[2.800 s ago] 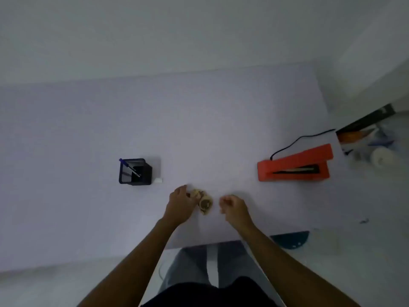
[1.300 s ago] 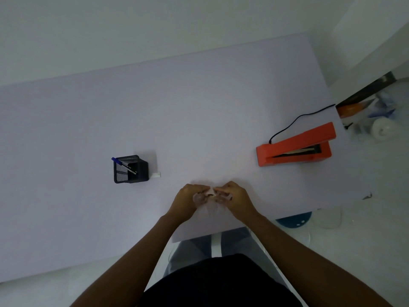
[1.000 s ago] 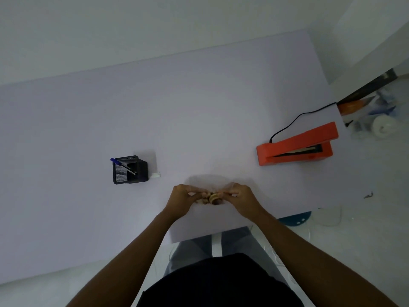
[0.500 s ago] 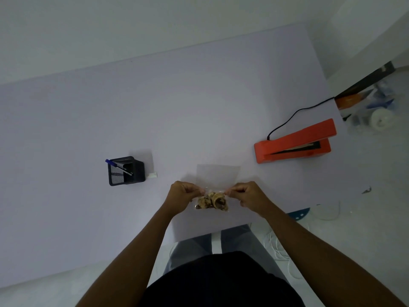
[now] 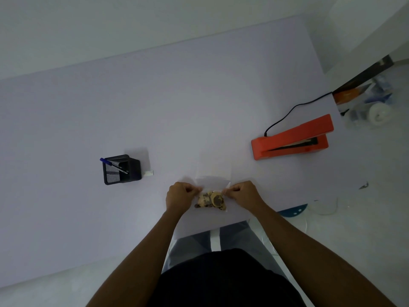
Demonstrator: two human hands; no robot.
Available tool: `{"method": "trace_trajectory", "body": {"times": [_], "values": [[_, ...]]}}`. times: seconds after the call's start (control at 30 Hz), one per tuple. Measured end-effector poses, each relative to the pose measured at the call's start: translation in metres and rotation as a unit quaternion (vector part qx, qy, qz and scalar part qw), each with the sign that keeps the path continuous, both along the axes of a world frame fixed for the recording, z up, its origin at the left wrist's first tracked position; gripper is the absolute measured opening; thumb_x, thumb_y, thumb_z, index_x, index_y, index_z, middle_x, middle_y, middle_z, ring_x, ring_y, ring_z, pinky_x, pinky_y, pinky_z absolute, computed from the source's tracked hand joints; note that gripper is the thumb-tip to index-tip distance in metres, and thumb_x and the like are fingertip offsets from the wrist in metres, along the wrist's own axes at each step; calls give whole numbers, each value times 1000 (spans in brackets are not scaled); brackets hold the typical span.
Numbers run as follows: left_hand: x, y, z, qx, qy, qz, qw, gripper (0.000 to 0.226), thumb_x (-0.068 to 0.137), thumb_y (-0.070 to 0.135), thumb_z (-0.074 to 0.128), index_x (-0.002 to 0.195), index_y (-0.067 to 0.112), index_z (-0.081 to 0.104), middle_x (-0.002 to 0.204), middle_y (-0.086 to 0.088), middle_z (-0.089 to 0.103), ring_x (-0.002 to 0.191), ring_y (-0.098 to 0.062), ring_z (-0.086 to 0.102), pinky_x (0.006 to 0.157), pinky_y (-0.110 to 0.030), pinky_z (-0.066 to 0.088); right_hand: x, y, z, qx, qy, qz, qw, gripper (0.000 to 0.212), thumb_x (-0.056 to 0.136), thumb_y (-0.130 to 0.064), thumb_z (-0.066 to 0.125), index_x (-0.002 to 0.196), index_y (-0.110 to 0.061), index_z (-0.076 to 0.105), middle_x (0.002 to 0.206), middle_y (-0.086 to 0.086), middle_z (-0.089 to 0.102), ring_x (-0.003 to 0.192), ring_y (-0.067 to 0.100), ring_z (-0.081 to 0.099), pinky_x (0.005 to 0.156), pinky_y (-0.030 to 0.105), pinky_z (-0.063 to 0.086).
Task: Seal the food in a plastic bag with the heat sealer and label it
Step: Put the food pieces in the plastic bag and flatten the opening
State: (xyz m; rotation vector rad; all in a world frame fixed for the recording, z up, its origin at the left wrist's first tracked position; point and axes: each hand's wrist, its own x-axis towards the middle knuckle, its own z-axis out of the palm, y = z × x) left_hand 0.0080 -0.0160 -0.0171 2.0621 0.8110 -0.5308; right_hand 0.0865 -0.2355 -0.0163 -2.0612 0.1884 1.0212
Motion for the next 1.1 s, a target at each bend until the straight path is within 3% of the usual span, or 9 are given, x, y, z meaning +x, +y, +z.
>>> {"method": "trace_trajectory", "body": {"times": [0.1,0.23,0.33,0.4,0.57,0.73,0.9,1.0,1.1], "values": [[2,-4,3,30,12,8,999,41,78,59,72,60,23,70,53,8,63,50,-10,58,50,-21,38,3,3,1,-28,5,10,1000,35,78,-36,82,71,-2,77,63,17,65,57,18,52,55,26,43],[6,-9,7,79,27,3,997,40,80,54,73,60,20,67,54,5,63,53,-13,61,51,-23,47,8,9,2,-56,18,10,998,42,74,-34,86,70,5,74,56,9,61,47,13,47,44,18,39],[7,-10,8,96,25,34,994,42,75,52,78,63,15,62,56,1,62,53,-16,59,49,-24,44,14,11,6,-85,32,20,996,38,73,-36,86,58,-5,71,42,-5,56,33,3,45,37,14,36],[10,-8,10,101,26,28,994,42,74,50,79,66,13,60,58,1,60,54,-15,57,49,-24,42,17,10,7,-98,32,26,994,41,72,-40,86,52,-11,67,38,-8,53,30,2,45,38,14,37],[16,-12,12,102,18,12,995,31,75,39,82,70,17,59,65,4,62,59,-15,59,55,-27,49,19,10,4,-123,45,33,991,48,70,-48,85,62,-2,75,51,2,65,37,12,50,44,22,45],[14,-13,9,77,19,39,996,30,75,38,83,67,21,60,62,6,62,56,-9,58,50,-21,41,21,4,4,-138,55,39,988,49,71,-50,84,60,-4,72,52,2,66,38,11,51,43,21,44],[14,-16,11,72,-16,4,997,17,79,23,80,71,24,64,67,11,64,62,-6,61,58,-22,49,12,6,0,-121,-54,57,989,41,73,-38,86,66,-1,70,54,2,60,48,13,53,53,24,44],[18,-21,14,79,-54,-44,994,12,85,10,69,83,21,72,84,5,71,77,-13,67,67,-20,48,8,6,0,-76,-112,55,989,22,75,-23,85,71,-7,71,64,0,65,58,11,59,58,22,45],[18,-28,12,107,-75,-94,987,18,92,8,59,99,13,75,99,-3,72,86,-20,67,74,-22,47,6,4,-3,-61,-129,50,989,20,74,-21,86,71,-8,71,63,-1,66,58,8,59,57,18,45]]}}
